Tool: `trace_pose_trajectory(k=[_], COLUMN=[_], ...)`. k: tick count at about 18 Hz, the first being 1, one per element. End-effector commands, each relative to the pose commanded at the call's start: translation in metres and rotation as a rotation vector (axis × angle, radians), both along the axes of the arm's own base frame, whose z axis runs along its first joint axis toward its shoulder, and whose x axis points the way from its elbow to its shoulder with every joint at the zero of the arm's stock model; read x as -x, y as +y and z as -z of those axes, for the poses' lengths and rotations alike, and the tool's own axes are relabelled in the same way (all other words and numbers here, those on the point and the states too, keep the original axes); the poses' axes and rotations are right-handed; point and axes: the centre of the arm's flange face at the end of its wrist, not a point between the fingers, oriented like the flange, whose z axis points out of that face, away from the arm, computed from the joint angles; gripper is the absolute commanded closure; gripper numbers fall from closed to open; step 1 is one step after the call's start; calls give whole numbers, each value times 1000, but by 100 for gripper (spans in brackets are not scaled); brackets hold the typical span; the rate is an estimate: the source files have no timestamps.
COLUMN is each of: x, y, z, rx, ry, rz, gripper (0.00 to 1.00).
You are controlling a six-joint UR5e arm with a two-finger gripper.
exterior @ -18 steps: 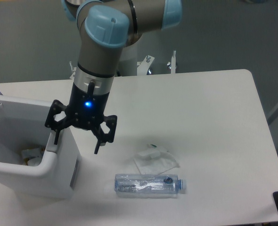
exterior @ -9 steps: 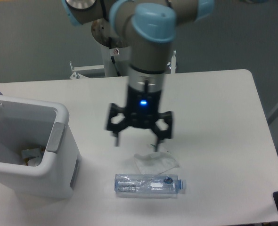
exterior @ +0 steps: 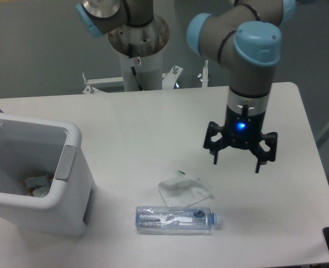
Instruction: Open the trash can
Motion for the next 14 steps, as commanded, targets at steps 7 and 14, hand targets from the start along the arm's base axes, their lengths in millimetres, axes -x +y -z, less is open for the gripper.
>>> trace_pose_trajectory(k=[7,14], x=[4,0], y=[-3,-8], z=[15,36], rx=[65,95], ry=[25,13], rz=[126,196], gripper=[0,0])
